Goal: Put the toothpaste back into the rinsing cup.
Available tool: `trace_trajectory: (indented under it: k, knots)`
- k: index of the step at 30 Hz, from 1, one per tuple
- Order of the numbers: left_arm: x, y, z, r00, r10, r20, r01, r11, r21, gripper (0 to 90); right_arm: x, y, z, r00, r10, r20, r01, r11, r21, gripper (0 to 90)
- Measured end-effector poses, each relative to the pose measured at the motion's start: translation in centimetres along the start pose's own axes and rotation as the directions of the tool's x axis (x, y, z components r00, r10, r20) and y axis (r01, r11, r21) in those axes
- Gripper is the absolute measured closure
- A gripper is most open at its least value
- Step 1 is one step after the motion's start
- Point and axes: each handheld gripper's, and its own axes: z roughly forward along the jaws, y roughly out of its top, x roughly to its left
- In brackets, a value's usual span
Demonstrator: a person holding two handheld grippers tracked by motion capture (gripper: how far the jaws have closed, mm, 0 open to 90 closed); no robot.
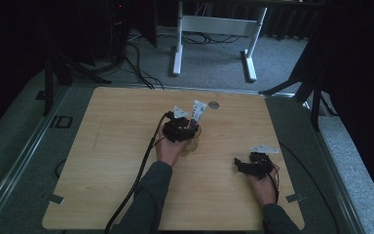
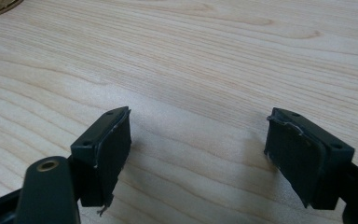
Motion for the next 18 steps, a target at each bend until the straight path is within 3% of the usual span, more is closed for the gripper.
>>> trace_trajectory:
  k: [3,6,14,16,18]
  knots:
    - [0.2,0.1,-0.9,0.9999,-0.008,-0.009,0.008,0.9996,-0.026,48.0,0.0,0.0,0.0,1.0,0.0,0.0,0.0,1.0,0.0,22.2]
    - [0.5,0.2,-2.1,0.9994,0.009,-0.033,-0.01,0.9988,-0.048,45.6,0.0,0.0,0.0,1.0,0.0,0.0,0.0,1.0,0.0,22.2]
    - [2.6,0.2,-4.8,0.9963,-0.002,-0.086,-0.004,0.9976,-0.069,40.6,0.0,0.0,0.0,1.0,0.0,0.0,0.0,1.0,0.0,22.2]
    - [3.0,-0.1,-5.3,0.9912,0.012,-0.132,-0.021,0.9976,-0.067,38.9,0.0,0.0,0.0,1.0,0.0,0.0,0.0,1.0,0.0,22.2]
    - [3.5,-0.5,-5.6,0.9791,0.025,-0.202,-0.035,0.9984,-0.045,33.1,0.0,0.0,0.0,1.0,0.0,0.0,0.0,1.0,0.0,22.2]
